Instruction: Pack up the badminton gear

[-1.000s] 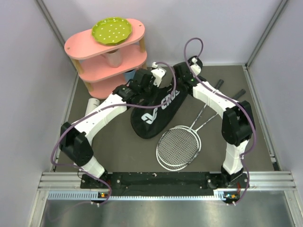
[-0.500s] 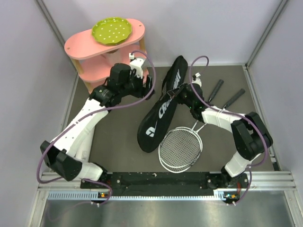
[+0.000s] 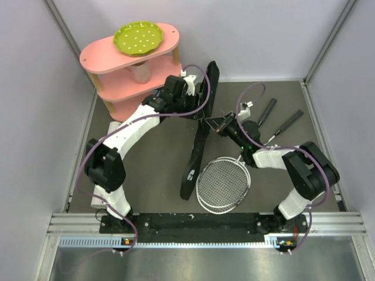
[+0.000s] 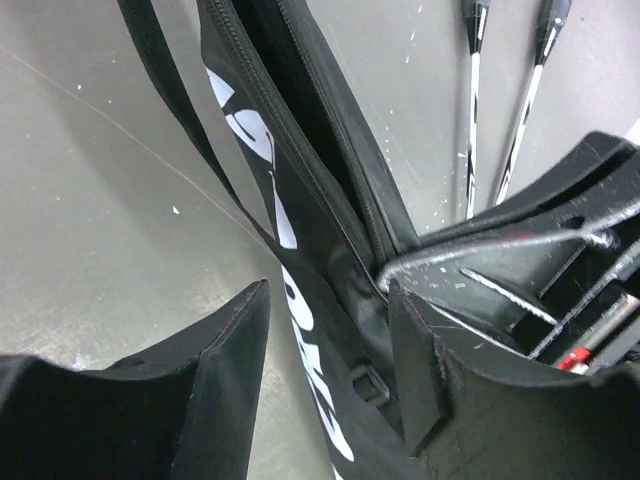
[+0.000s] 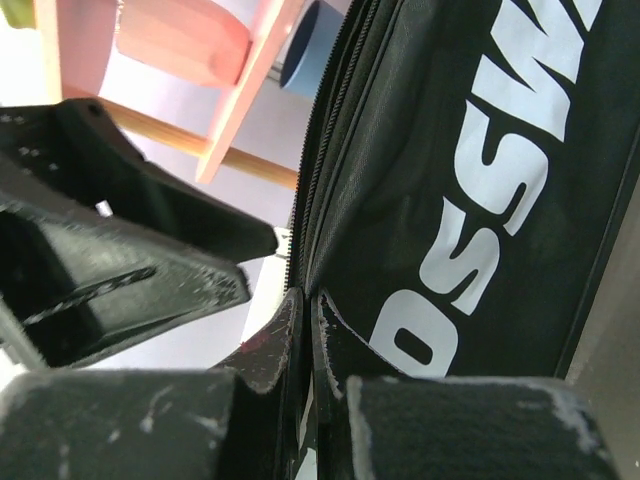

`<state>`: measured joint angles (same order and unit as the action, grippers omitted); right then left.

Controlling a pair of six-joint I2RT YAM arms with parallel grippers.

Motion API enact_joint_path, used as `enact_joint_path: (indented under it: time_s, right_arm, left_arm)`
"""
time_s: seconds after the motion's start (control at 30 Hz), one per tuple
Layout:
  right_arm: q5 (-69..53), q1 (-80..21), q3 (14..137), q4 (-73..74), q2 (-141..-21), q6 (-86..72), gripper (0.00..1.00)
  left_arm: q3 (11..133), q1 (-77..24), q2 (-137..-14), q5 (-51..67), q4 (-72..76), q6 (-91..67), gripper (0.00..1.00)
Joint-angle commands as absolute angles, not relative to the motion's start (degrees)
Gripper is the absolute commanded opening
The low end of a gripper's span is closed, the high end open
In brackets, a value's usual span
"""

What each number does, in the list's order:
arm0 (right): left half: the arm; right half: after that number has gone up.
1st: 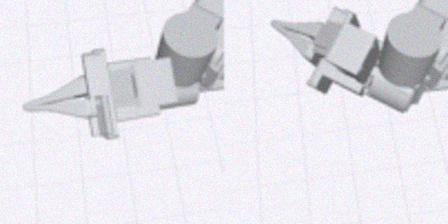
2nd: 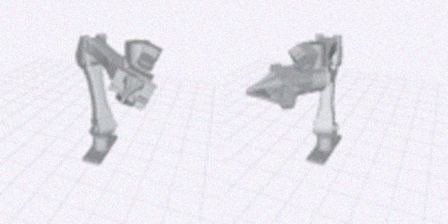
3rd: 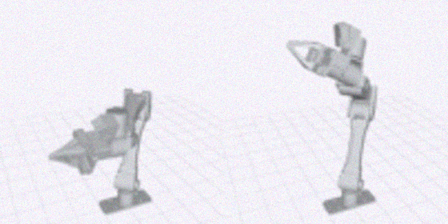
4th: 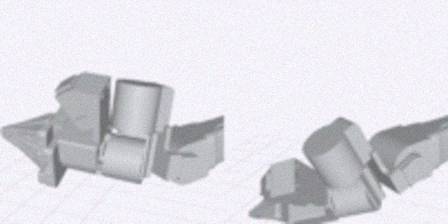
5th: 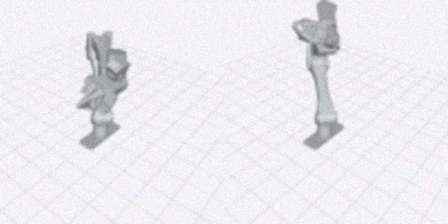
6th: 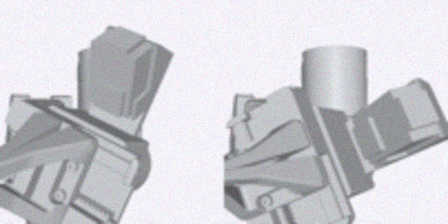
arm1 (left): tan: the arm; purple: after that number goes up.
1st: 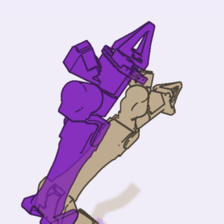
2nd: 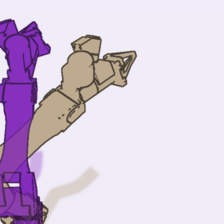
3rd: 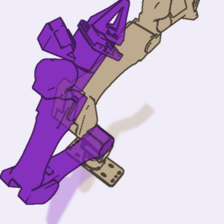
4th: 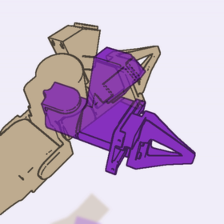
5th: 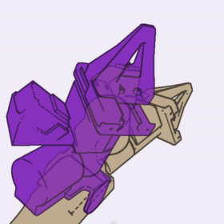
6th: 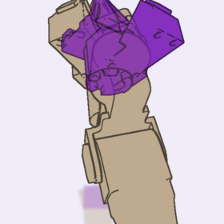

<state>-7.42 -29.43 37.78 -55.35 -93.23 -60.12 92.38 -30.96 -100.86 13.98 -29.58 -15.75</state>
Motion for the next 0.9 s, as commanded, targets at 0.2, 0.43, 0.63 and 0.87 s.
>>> enact_joint_path:
  time_s: [0.2,0.43,0.63,0.87]
  right_arm:
    - [-10.9,-28.83,35.25,-68.55,-89.91,-60.73,0.0]
    - [-11.6,-28.92,33.4,-70.93,-89.3,-61.79,0.0]
    - [-11.87,-29.09,32.08,-70.75,-87.19,-61.09,0.0]
    - [-12.48,-29.62,30.94,-68.12,-84.73,-59.5,0.0]
  left_arm:
    - [96.32,-29.09,-103.17,18.46,-21.09,-22.67,0.59]
    - [99.84,-29.0,-107.22,16.7,-22.24,-22.94,0.52]
    - [102.39,-29.09,-109.6,18.81,-22.15,-21.98,0.36]
    - [103.97,-29.09,-110.04,20.48,-23.99,-18.47,0.01]
